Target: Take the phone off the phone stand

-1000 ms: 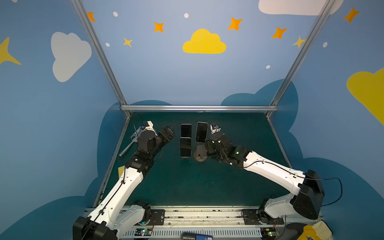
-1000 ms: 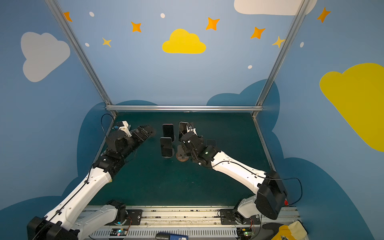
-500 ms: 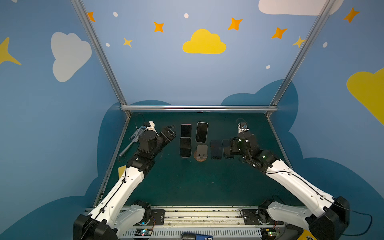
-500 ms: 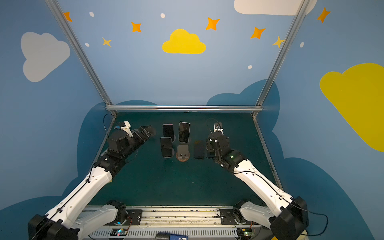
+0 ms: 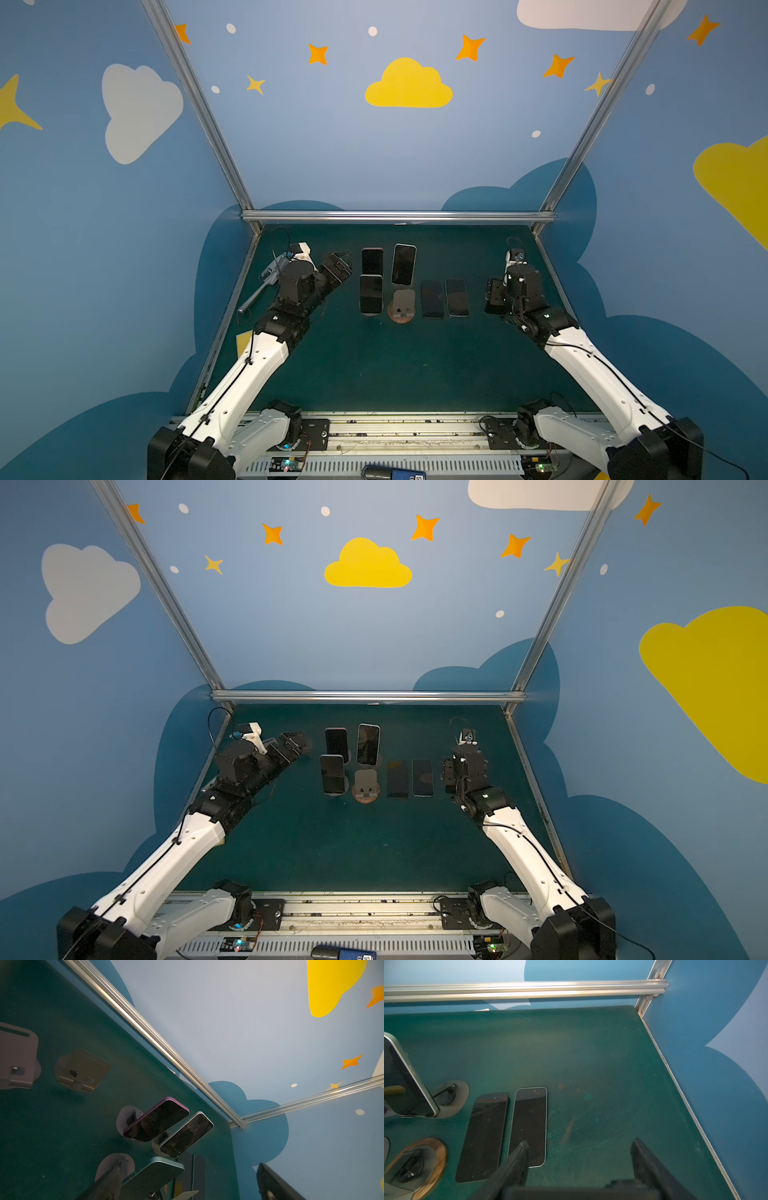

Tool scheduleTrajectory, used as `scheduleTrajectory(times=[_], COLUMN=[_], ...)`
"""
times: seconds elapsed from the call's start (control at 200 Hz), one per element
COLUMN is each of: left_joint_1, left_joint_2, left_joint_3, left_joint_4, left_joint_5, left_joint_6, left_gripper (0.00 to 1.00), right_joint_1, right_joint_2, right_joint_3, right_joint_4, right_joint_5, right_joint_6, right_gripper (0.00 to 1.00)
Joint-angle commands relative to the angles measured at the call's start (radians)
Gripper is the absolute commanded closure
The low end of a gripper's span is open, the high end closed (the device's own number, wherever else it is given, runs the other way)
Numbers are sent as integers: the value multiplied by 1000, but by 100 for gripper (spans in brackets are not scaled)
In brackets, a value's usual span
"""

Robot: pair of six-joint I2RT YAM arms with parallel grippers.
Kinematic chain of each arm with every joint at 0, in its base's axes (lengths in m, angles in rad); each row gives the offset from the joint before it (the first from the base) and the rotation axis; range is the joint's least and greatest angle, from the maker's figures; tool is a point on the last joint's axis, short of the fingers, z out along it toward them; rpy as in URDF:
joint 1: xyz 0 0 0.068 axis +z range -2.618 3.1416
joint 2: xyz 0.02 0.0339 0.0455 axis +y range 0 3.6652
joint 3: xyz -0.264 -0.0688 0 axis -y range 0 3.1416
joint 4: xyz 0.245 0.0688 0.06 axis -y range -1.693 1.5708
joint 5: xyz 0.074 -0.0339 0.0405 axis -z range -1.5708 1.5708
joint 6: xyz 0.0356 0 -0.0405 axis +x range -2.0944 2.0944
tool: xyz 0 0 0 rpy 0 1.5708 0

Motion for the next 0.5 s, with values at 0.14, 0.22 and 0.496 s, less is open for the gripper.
scheduleTrajectory(times=[0.14,0.22,0.496], left_joint_1=[-4,-4,-4], left_joint_2=[4,2,6], left_joint_3=[17,17,16], left_joint_4=[18,20,18], left_joint_5=[4,11,-2], left_joint_6=[4,5,10], left_gripper=[0,0,0], right_joint_1=[-79,-111,-152], right_joint_2=[75,109,207], right_joint_3=[0,7,51], right_joint_4=[147,166,146], right_joint_5=[-135,-150,-230], right_joint_6=[-62,-35,-46], right_gripper=[36,36,38])
